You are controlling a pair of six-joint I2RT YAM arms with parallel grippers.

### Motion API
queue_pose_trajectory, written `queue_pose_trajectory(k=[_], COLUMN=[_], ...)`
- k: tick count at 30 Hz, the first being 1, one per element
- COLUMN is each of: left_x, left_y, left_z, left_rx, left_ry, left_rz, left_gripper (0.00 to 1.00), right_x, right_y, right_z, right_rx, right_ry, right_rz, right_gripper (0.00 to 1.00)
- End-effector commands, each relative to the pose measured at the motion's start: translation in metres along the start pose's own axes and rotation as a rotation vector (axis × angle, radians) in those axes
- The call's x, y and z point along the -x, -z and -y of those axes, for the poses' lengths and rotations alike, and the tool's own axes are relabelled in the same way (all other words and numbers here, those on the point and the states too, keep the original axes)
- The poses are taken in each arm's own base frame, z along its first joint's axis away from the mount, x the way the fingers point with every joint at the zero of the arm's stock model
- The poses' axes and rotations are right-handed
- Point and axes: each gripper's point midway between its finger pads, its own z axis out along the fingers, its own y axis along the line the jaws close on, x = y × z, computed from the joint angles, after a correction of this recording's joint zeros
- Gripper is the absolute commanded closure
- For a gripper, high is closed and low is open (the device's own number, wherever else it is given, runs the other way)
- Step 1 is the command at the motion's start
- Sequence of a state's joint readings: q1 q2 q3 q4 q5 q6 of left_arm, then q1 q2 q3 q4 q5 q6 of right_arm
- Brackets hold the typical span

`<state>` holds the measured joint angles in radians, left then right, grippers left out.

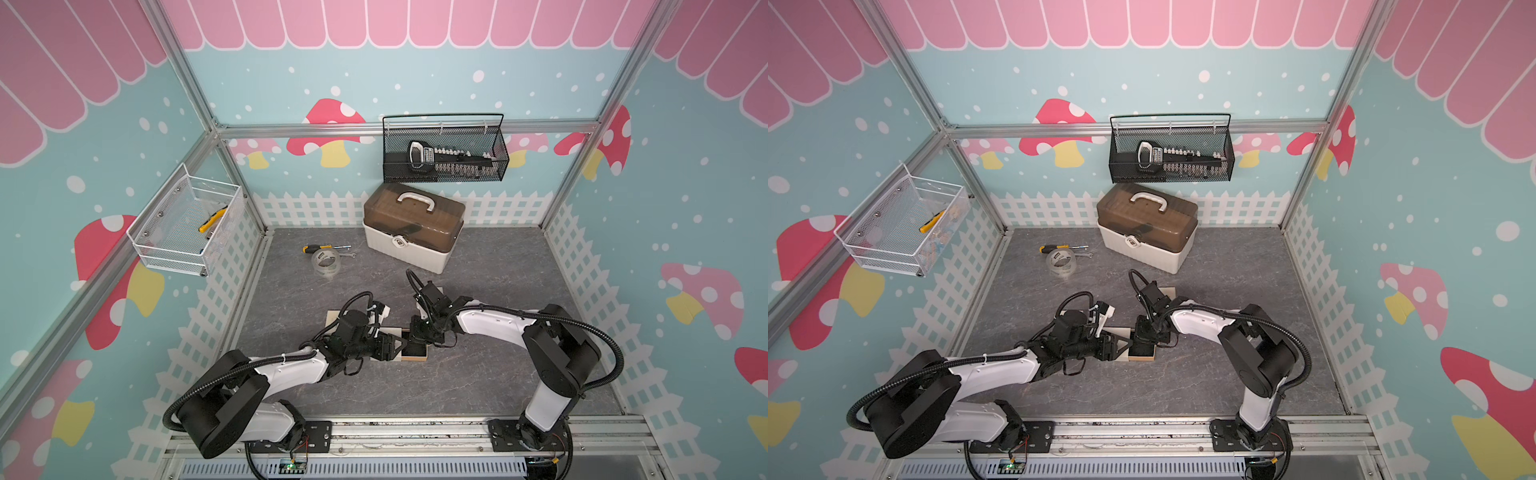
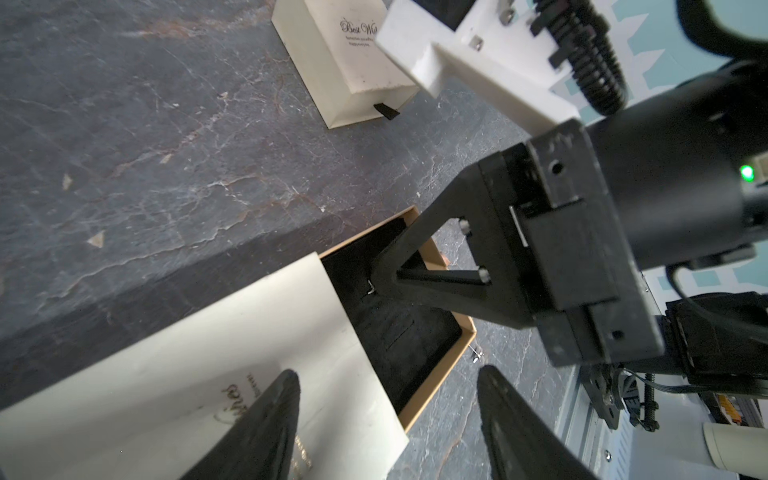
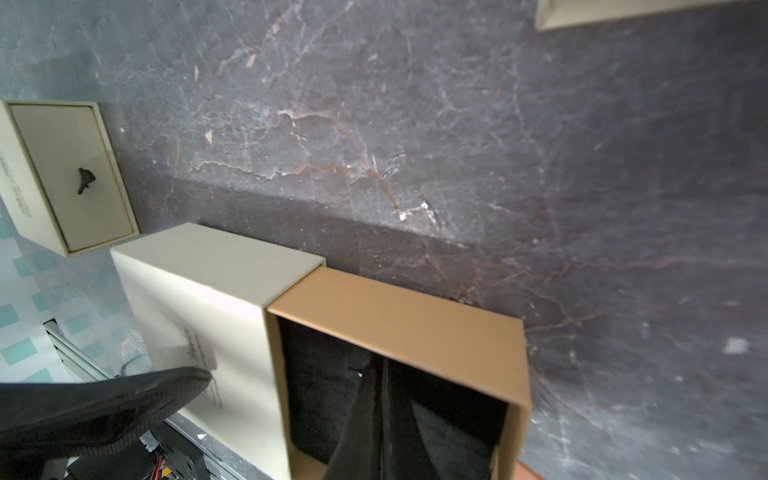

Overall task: Place the earrings into the drawer-style jewelry box
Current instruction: Adjust the earring in the inner lining, then pick up the earring from the center of the board.

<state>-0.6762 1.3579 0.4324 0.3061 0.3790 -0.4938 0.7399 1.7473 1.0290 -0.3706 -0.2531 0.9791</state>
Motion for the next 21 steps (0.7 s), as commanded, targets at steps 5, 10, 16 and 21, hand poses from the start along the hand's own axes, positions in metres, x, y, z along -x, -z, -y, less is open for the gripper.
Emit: queue_pose_trajectory(k=[5,10,16,21], left_x=[0.004,0.008,0.009,0.009], left_y=[0.000,-0.004,-0.029,-0.046], left_z=[0.006,0.022,0.061,0.080], left_rx=[-0.004,0.056,0.006,-0.026], left_ry=[-0.039,-0.150,-0.245,-0.281], left_rz=[0.004,0.013,-0.040,-0.065], left_gripper=[0.30,0.27,0.27,0.27], right_x=[0.010,0.019,0.000,-0.018], right_y=[0.022,0.064,0.097,0.104], right_z=[-0.009,0.006,0.064,0.095], right_rx=[0.008,-0.086,-0.276,-0.263], right_ry=[0.049,0.165,0.212,0.150], right_rz=[0.071,0.200,0.198,0.145], right_gripper=[0.99,0.87,0.79,0.76])
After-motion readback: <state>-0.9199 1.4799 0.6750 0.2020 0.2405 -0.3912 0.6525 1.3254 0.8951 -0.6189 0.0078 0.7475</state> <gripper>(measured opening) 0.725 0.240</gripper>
